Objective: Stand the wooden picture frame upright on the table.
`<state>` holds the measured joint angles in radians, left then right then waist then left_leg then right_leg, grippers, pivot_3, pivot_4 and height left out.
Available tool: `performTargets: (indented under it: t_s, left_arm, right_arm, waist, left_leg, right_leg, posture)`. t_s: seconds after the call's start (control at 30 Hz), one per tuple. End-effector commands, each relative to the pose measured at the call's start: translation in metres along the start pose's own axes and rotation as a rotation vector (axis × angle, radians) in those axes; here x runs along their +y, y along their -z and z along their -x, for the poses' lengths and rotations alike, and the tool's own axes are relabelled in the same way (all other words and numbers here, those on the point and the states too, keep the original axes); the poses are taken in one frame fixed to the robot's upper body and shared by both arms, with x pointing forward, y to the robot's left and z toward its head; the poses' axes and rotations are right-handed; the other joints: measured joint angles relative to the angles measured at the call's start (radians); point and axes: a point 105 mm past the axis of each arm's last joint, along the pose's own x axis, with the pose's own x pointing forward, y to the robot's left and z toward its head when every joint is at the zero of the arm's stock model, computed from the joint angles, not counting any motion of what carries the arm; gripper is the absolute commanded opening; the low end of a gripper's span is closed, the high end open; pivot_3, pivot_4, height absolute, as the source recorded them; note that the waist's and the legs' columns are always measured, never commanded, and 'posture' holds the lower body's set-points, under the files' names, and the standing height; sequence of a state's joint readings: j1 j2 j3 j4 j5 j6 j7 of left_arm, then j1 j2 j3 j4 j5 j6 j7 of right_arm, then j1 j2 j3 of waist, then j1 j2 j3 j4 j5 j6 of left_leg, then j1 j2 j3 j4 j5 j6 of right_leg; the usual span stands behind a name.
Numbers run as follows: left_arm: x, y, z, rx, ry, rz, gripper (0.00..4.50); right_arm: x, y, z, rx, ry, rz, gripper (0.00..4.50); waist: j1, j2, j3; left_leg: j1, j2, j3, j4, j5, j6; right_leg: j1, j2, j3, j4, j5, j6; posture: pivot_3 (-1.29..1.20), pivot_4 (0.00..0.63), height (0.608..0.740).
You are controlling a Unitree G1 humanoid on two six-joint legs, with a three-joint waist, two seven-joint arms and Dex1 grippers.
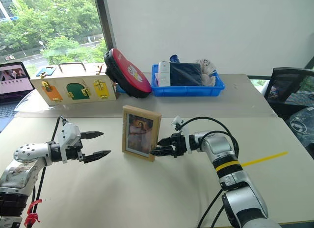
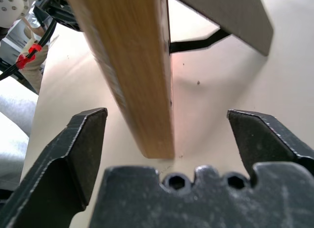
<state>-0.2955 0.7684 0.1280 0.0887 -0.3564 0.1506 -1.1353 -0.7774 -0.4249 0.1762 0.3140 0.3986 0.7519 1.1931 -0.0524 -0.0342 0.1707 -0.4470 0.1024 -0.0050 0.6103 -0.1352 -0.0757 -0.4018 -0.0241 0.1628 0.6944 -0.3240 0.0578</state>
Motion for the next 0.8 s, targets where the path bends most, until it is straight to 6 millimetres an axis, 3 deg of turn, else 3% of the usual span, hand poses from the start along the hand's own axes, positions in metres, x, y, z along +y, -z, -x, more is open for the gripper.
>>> performTargets:
  t_s: [0.03, 0.17, 0.33, 0.47, 0.57, 0.8]
  left_arm:
    - [-0.003, -0.006, 0.007, -0.028, 0.034, -0.002, 4.50]
    - [0.004, -0.002, 0.014, -0.026, -0.027, 0.081, 4.50]
    - [0.009, -0.020, 0.028, -0.187, -0.114, 0.162, 4.50]
    - [0.017, -0.003, 0.031, -0.071, -0.271, 0.194, 4.50]
    - [0.011, 0.000, 0.021, -0.052, -0.276, 0.197, 4.50]
    - [0.008, 0.004, 0.004, -0.062, -0.242, 0.234, 4.50]
  right_arm:
    - [0.013, -0.013, 0.018, -0.081, 0.010, 0.008, 4.45]
    - [0.029, -0.009, 0.057, -0.154, 0.059, 0.017, 4.45]
    - [0.041, 0.002, 0.097, -0.216, 0.212, 0.138, 4.45]
    - [0.040, 0.017, 0.126, -0.289, 0.495, 0.184, 4.45]
    - [0.039, 0.037, 0.135, -0.240, 0.631, 0.188, 4.45]
    - [0.031, 0.049, 0.141, -0.206, 0.713, 0.168, 4.45]
  waist:
    - [0.004, 0.000, 0.000]
    - [0.015, 0.000, 0.000]
    - [0.013, 0.000, 0.000]
    - [0.005, 0.000, 0.000]
    - [0.008, 0.000, 0.000]
    - [0.005, -0.001, 0.000]
  left_leg:
    - [0.000, 0.000, 0.000, -0.001, 0.000, 0.000]
    - [-0.001, 0.000, 0.000, -0.001, 0.000, 0.000]
    - [-0.001, 0.000, 0.000, 0.000, 0.000, 0.000]
    - [0.001, 0.000, 0.000, -0.001, 0.000, 0.000]
    - [0.002, 0.000, 0.000, -0.001, 0.000, 0.000]
    - [0.006, 0.000, 0.000, 0.001, 0.001, -0.001]
  right_leg:
    - [0.000, 0.000, 0.000, 0.000, 0.000, 0.000]
    - [-0.001, 0.000, 0.000, -0.001, 0.000, 0.000]
    - [0.000, 0.000, 0.000, -0.002, 0.000, 0.000]
    - [0.001, 0.000, 0.000, -0.002, -0.001, 0.000]
    - [0.003, 0.000, 0.001, -0.003, -0.001, 0.000]
    - [0.008, 0.000, 0.001, -0.005, -0.001, 0.003]
  posture:
    - [0.00, 0.150, 0.719]
    - [0.00, 0.150, 0.719]
    - [0.00, 0.150, 0.719]
    - [0.00, 0.150, 0.719]
    - [0.00, 0.150, 0.719]
    - [0.00, 0.150, 0.719]
